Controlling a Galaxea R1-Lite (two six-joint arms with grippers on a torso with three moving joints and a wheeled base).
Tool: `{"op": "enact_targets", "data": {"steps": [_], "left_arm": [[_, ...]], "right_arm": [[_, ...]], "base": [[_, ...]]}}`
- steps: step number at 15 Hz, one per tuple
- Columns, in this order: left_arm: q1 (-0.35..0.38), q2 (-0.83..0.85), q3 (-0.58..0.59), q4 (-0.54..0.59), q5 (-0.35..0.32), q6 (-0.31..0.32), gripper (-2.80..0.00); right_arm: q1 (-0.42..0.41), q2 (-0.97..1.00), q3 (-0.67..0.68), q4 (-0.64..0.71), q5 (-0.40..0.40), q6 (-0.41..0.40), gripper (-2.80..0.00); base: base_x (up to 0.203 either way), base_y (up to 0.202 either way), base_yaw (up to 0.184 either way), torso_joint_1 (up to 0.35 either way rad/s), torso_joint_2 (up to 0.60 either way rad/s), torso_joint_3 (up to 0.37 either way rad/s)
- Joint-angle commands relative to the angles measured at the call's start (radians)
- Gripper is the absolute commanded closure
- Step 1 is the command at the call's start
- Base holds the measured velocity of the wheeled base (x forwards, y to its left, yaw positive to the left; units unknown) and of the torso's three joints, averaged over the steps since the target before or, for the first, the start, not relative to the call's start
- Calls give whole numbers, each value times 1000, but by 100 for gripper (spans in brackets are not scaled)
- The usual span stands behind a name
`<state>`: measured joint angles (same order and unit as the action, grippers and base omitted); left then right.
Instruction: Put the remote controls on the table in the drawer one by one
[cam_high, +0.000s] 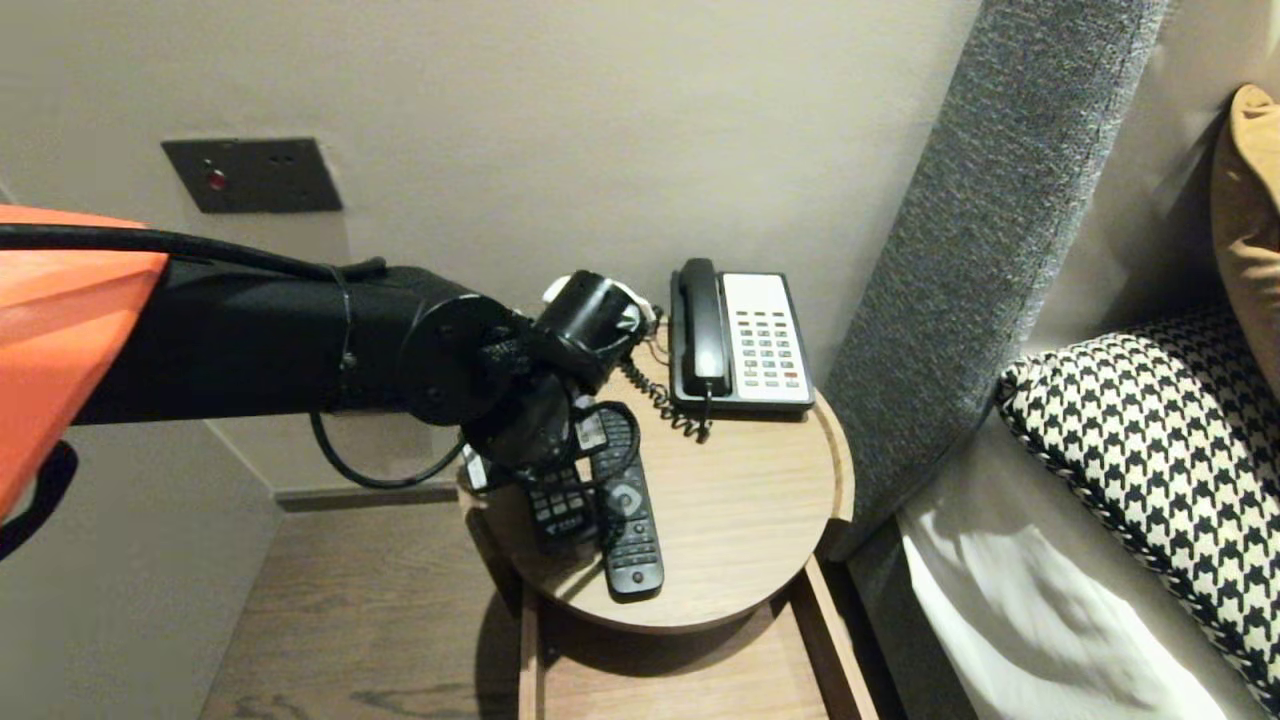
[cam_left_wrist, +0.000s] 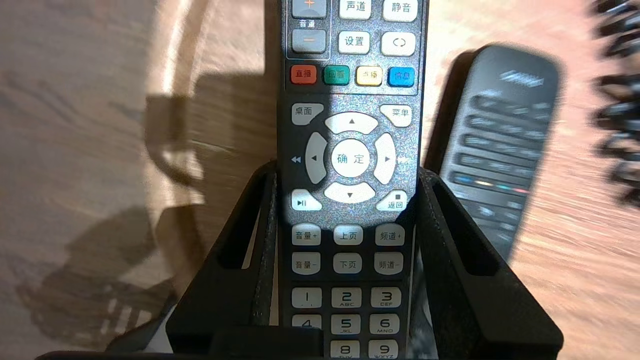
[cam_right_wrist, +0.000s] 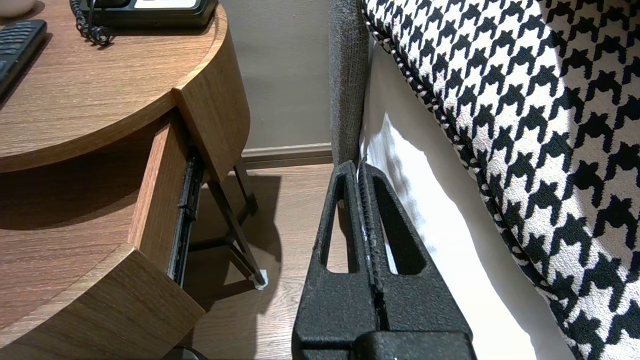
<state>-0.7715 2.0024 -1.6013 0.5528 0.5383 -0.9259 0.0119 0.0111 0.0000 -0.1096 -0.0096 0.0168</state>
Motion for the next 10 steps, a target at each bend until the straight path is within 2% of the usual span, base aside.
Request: {"op": "enact_targets", "data": {"steps": [1, 3, 4, 6, 10], "left_arm": [[3, -77, 4, 10, 2, 12, 0], [0, -128, 2, 45, -15, 28, 0], [-5, -158, 0, 68, -55, 36, 0], [-10, -225, -3, 143, -179, 44, 0], [-13, -327, 33, 309, -335, 64, 0]], "right_arm": [[0, 0, 40, -1, -1, 0, 0], [0, 0, 40, -1, 0, 0, 0], [0, 0, 40, -1, 0, 0, 0], [0, 0, 40, -1, -1, 0, 0], [0, 0, 40, -1, -1, 0, 0]], "base": [[0, 0, 0, 0, 0, 0], [0, 0, 0, 0, 0, 0], [0, 0, 0, 0, 0, 0], [0, 0, 0, 0, 0, 0], [0, 0, 0, 0, 0, 0]]}}
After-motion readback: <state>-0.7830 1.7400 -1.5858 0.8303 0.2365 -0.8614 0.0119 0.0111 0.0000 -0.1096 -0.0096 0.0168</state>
